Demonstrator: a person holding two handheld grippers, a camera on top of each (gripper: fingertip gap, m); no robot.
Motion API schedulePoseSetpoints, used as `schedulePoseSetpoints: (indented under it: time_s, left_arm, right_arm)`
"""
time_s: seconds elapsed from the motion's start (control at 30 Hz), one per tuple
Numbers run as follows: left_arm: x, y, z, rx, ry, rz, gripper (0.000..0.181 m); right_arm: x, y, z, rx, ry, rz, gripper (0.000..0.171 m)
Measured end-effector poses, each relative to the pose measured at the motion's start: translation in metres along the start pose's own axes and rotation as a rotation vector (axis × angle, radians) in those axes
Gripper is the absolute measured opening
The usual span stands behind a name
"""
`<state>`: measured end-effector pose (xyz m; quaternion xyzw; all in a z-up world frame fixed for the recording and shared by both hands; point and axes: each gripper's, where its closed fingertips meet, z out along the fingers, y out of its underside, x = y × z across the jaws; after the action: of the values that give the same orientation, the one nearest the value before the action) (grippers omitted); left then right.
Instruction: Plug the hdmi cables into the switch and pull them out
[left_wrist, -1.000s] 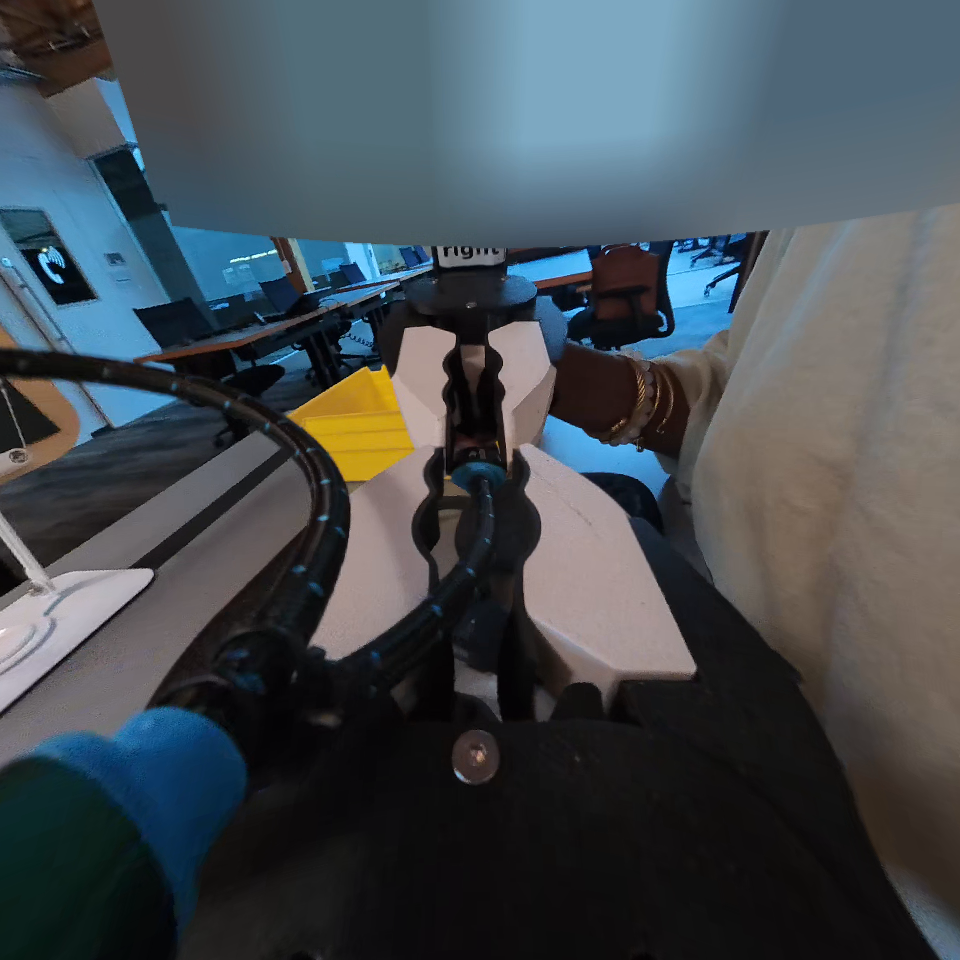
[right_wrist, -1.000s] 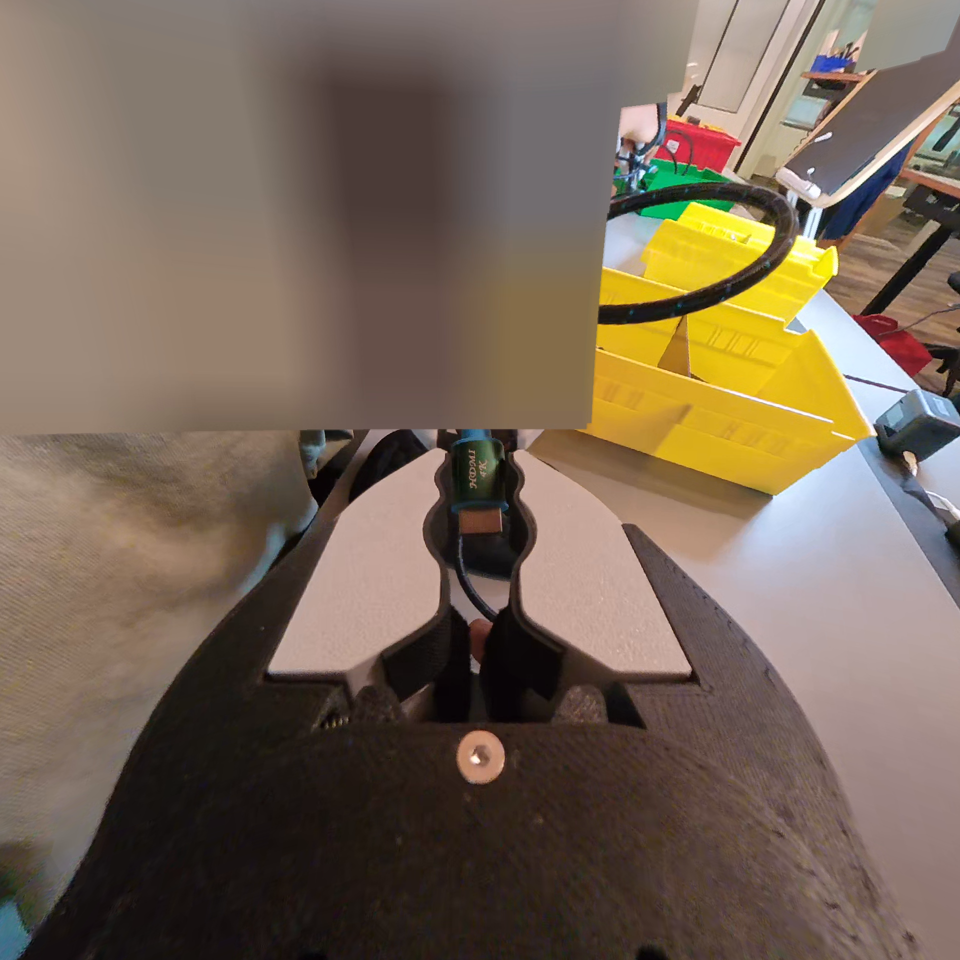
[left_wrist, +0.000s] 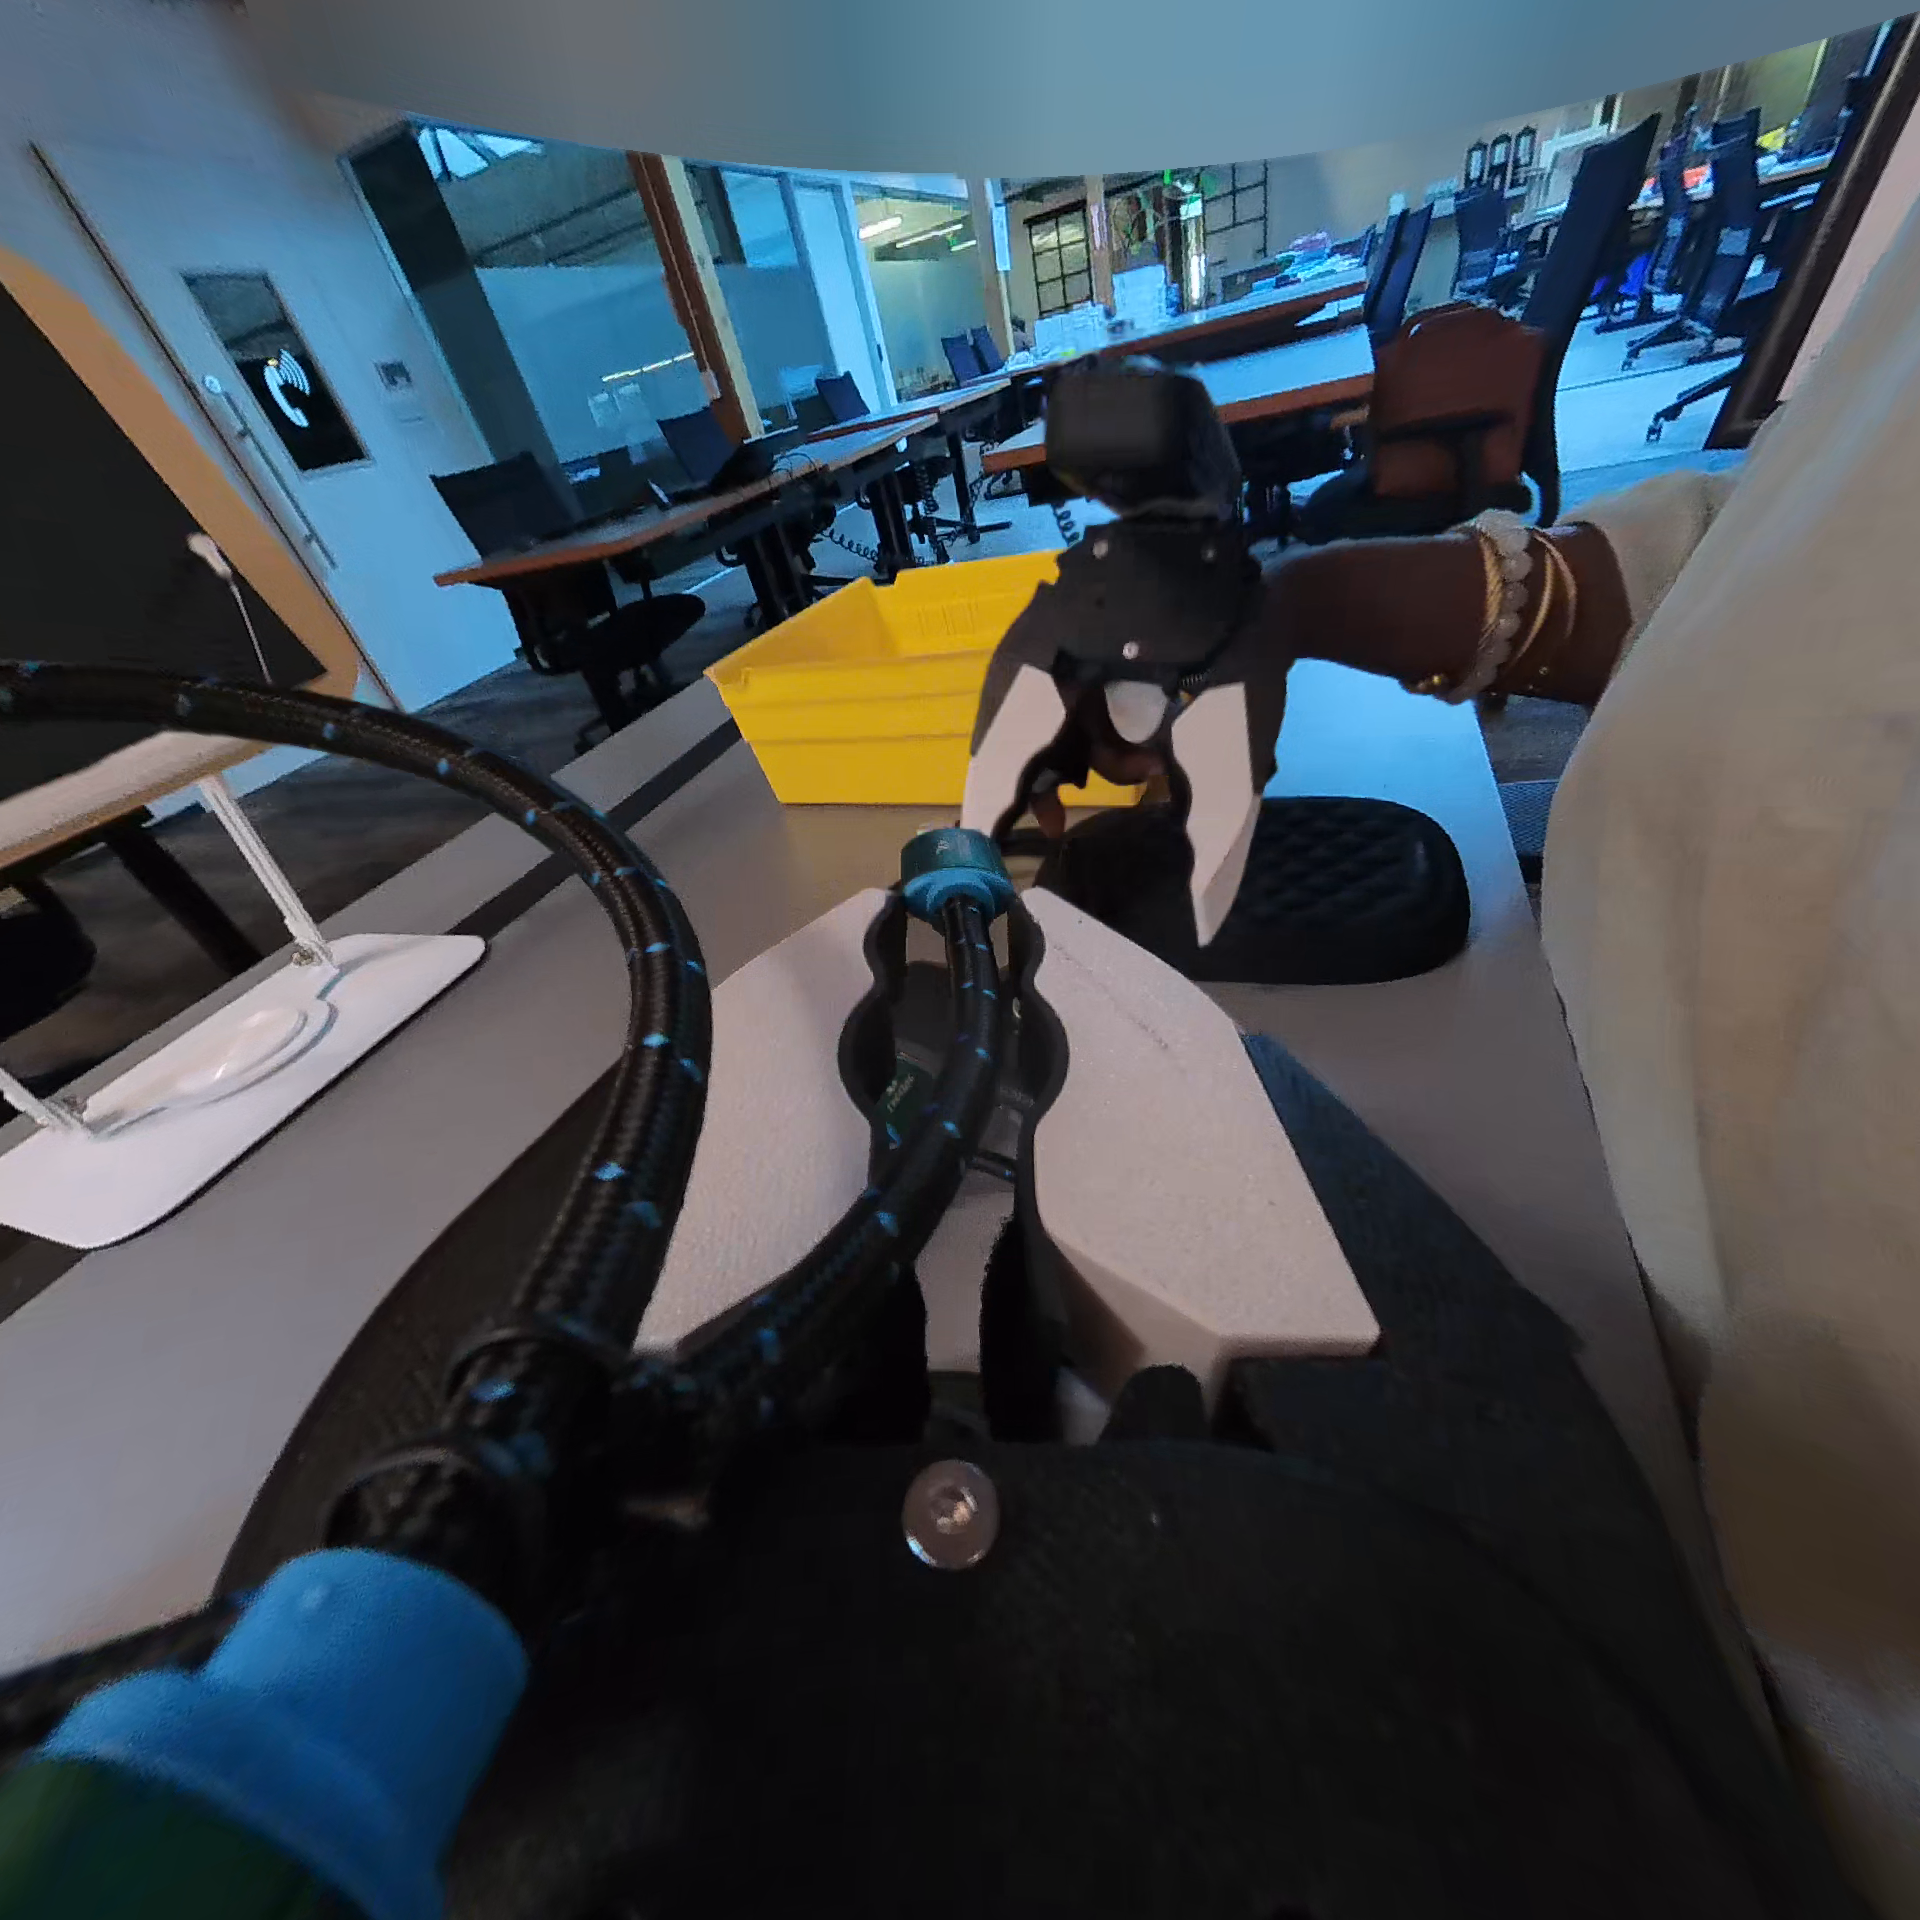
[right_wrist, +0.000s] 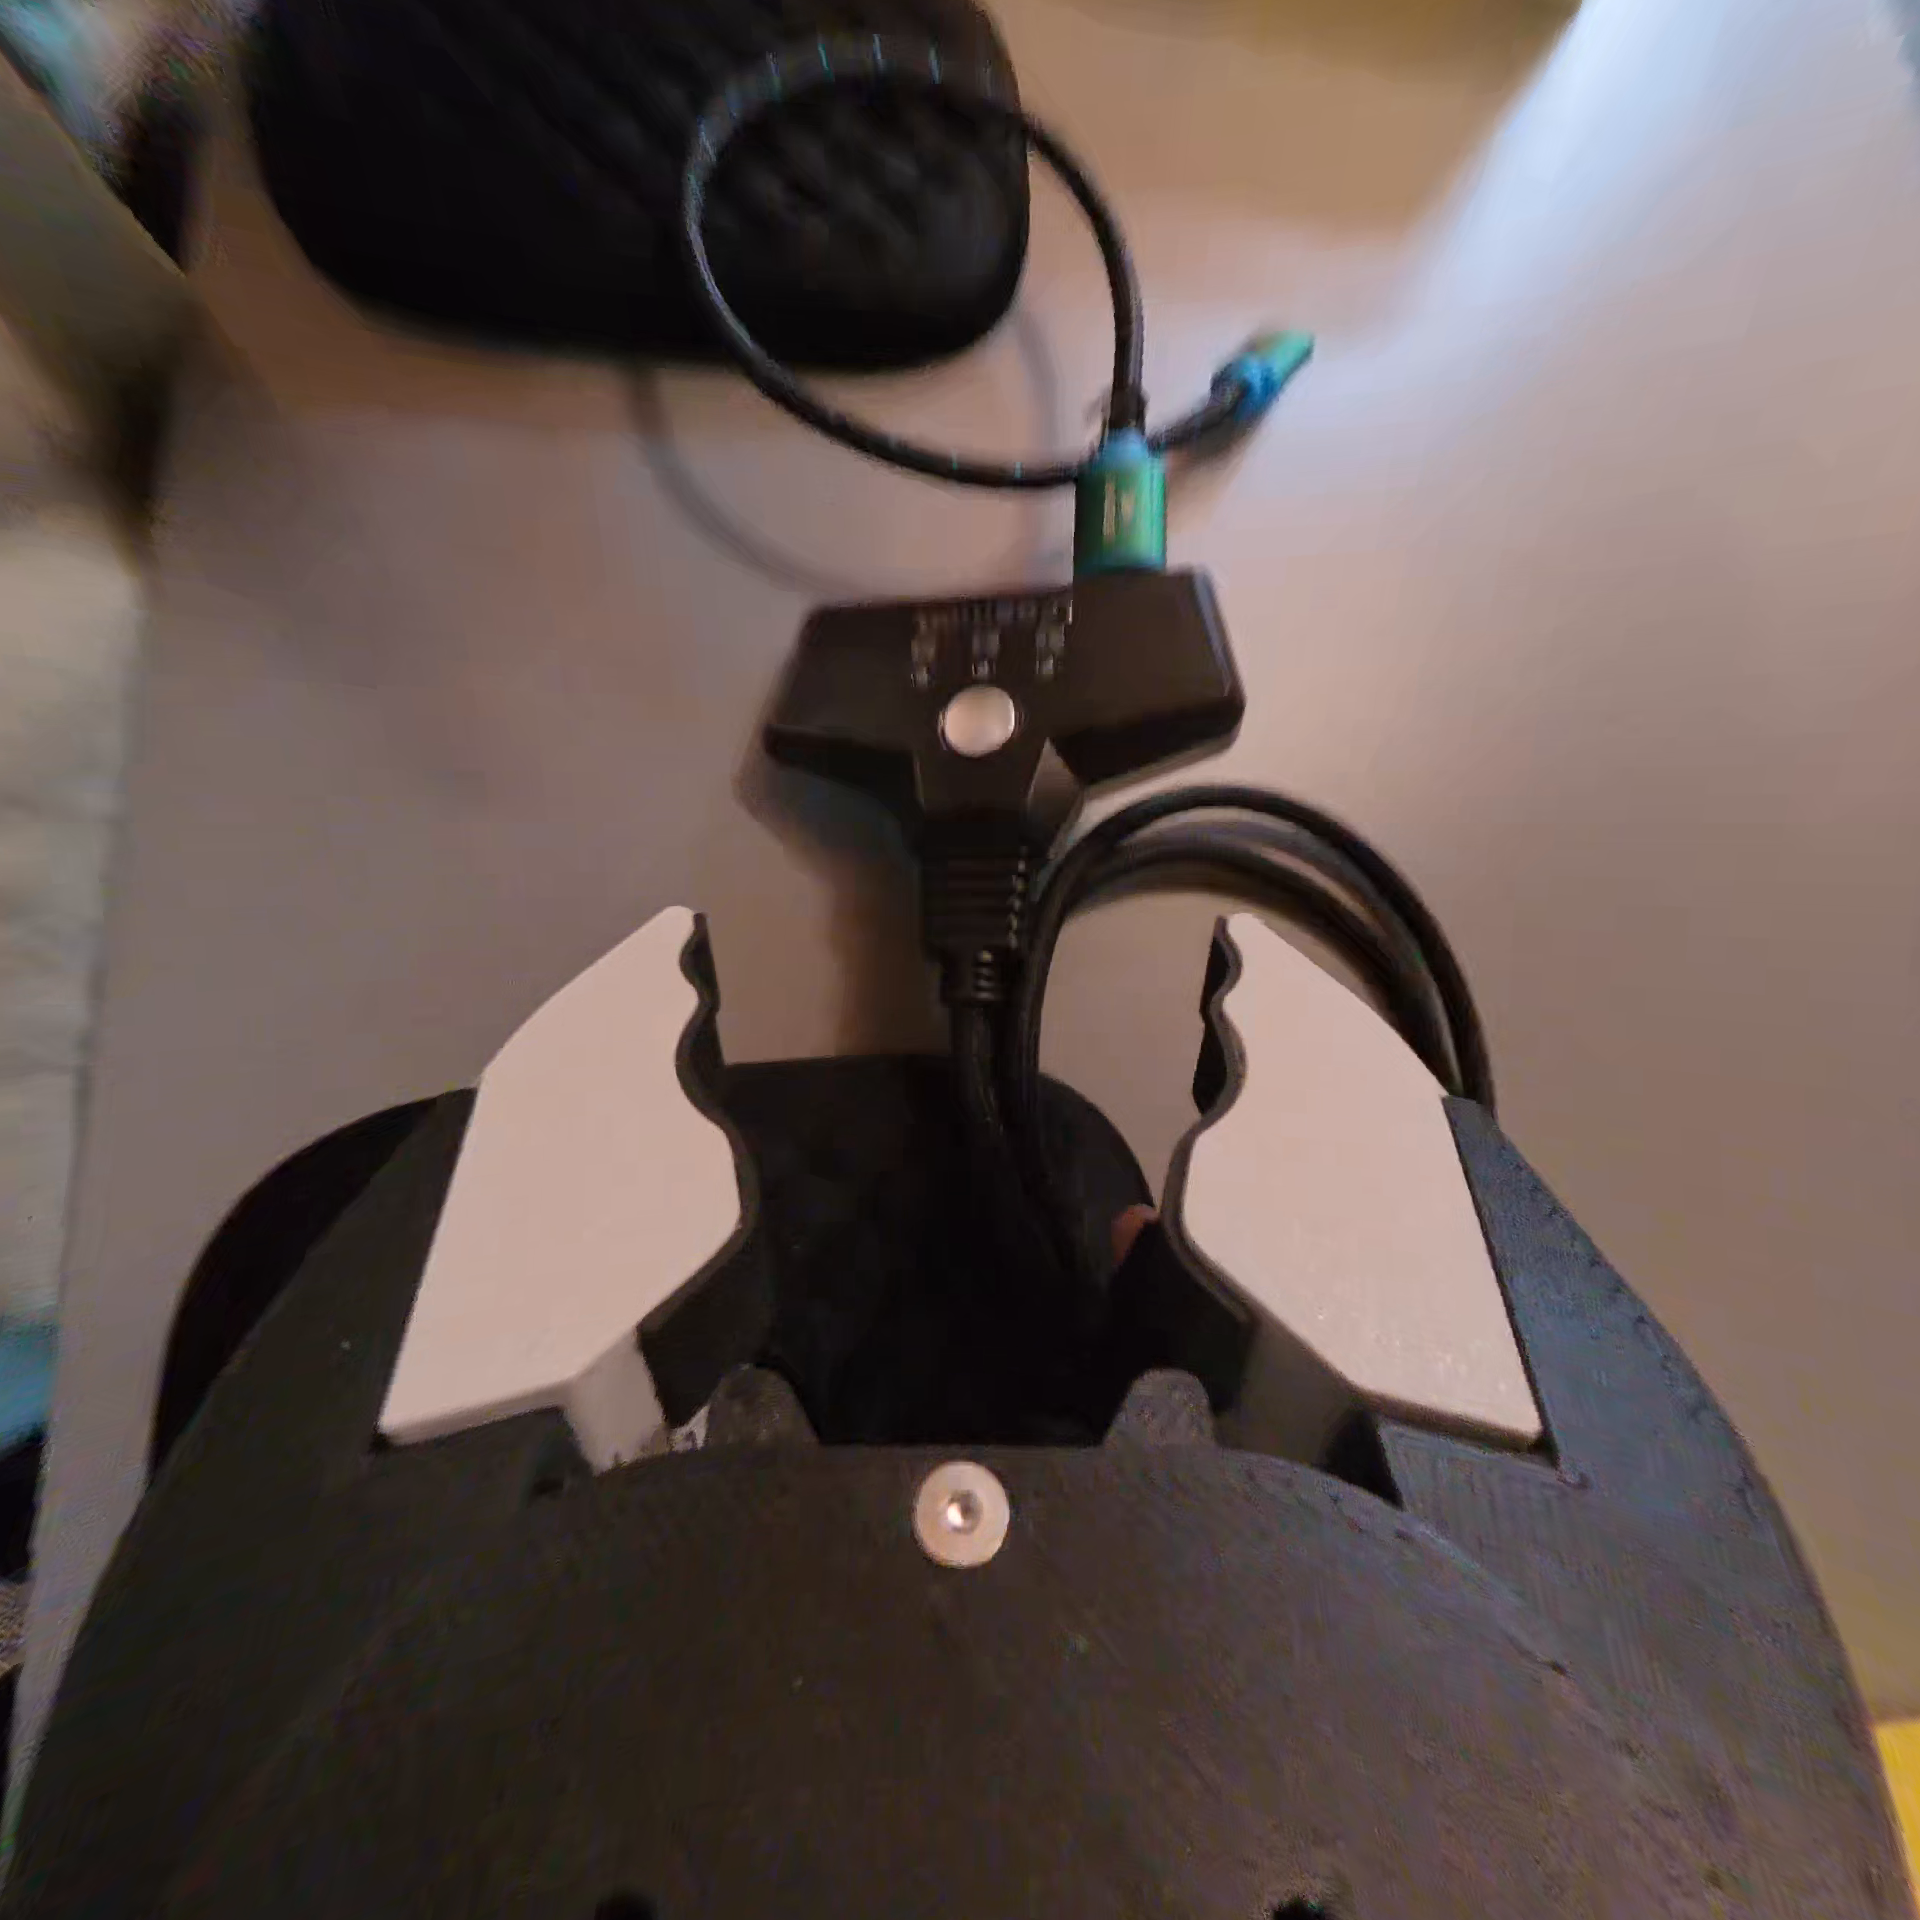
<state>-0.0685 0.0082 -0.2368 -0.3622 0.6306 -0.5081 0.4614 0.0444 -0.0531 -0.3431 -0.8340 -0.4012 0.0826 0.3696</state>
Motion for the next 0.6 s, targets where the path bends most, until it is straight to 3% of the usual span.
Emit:
schedulePoseSetpoints:
  time_s: [0.2,0.3,0.33,0.47,0.6]
  left_arm:
    - [0.002,0.007,0.009,-0.031,0.011,-0.015,0.019]
    - [0.019,0.007,0.020,-0.056,0.048,-0.101,0.018]
    - [0.029,0.003,0.025,-0.042,0.073,-0.145,0.019]
    - [0.059,-0.005,0.041,0.021,0.140,-0.202,0.018]
    - [0.041,0.007,0.039,0.029,0.093,-0.187,0.018]
  right_arm:
    - [0.013,0.009,0.032,-0.159,0.155,-0.081,0.075]
    - [0.015,0.005,0.045,-0.169,0.151,-0.060,0.057]
    - [0.014,0.004,0.047,-0.157,0.136,-0.051,0.046]
    - [0.016,0.000,0.042,-0.040,0.078,-0.042,0.043]
    - [0.013,-0.017,0.014,0.176,-0.035,-0.031,0.042]
